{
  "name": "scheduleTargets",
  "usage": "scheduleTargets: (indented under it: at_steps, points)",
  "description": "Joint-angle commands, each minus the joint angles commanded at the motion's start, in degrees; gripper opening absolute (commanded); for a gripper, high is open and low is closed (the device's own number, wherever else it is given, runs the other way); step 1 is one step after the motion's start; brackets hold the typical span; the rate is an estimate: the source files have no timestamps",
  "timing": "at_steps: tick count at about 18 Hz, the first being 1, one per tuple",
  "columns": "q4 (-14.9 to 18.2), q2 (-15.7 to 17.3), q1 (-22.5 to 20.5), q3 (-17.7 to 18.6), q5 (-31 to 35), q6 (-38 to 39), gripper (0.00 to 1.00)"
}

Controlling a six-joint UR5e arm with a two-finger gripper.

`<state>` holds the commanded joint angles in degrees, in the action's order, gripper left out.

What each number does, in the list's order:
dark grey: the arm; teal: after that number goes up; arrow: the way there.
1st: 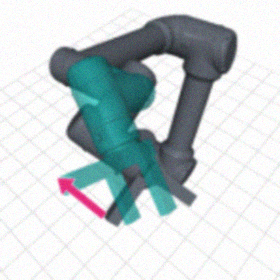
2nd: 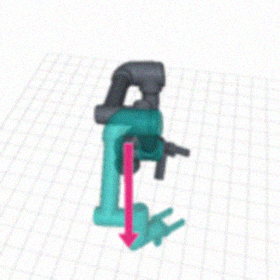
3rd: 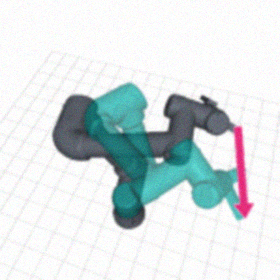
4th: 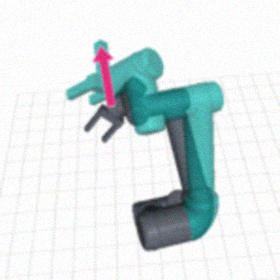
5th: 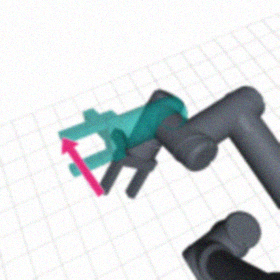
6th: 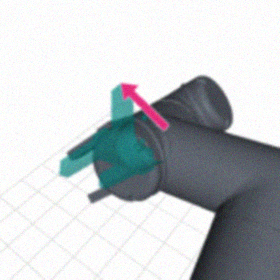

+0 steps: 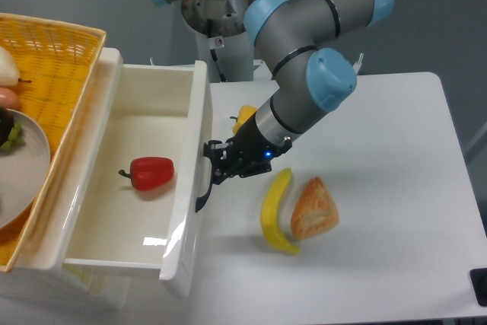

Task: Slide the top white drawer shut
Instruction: 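Push the drawer front with the gripper, sliding the drawer into the cabinet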

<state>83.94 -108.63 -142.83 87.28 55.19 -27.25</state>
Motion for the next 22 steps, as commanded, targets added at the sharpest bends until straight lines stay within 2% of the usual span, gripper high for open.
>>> scheduleTargets:
  at_steps: [22]
  points:
    - [0.1,1.1,5.9,0.5,0.4,0.9,0.06]
